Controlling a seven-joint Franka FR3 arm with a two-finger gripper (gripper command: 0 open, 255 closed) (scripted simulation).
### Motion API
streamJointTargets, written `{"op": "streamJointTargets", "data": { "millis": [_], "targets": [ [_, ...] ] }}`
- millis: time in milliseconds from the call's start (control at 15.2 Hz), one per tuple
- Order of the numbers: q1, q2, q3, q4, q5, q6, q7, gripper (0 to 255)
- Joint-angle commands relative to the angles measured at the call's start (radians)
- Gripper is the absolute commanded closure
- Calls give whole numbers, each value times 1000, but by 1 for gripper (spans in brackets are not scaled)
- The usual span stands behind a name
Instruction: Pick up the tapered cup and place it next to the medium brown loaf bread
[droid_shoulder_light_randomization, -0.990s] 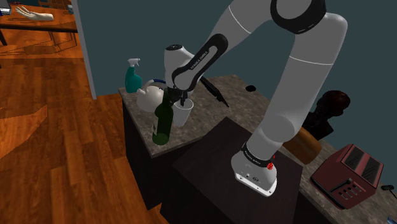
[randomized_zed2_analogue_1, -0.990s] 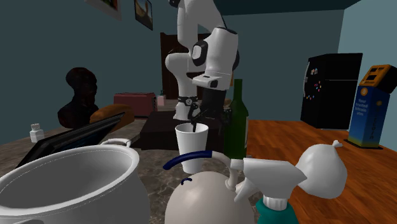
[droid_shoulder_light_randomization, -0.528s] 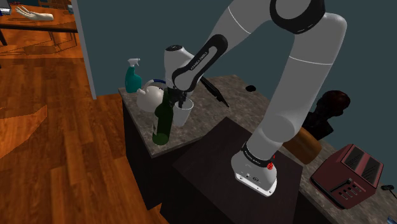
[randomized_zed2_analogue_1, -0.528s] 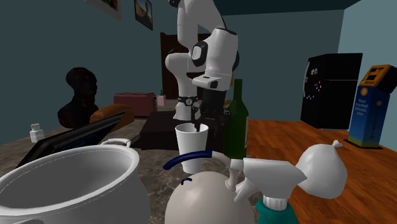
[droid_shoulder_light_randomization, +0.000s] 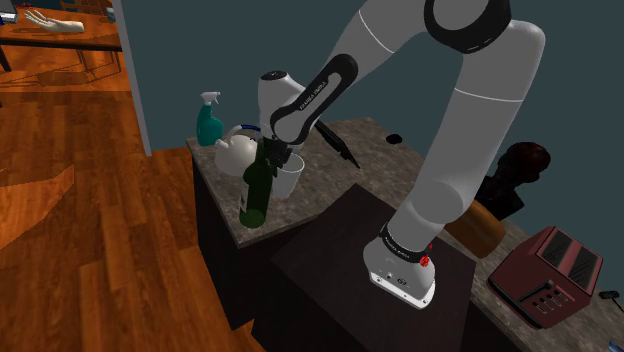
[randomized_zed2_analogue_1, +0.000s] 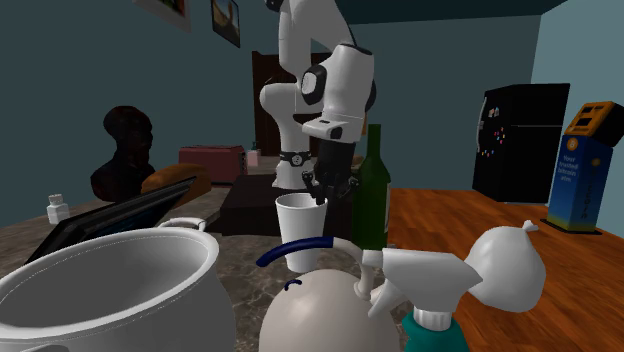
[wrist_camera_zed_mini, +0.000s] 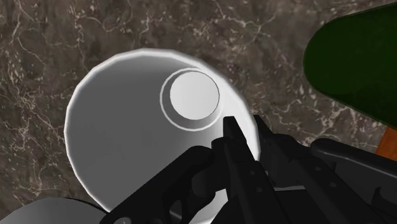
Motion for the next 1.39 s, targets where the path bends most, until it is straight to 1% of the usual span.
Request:
{"op": "streamJointTargets", "data": {
  "millis": [0, 660, 1320],
  "targets": [
    [0, 0, 0, 0, 0, 0, 0, 255],
    [-7, -129, 19, 4, 66, -126, -60, 255],
    [-5, -239, 25, 32, 114, -259, -107, 255]
  ]
}}
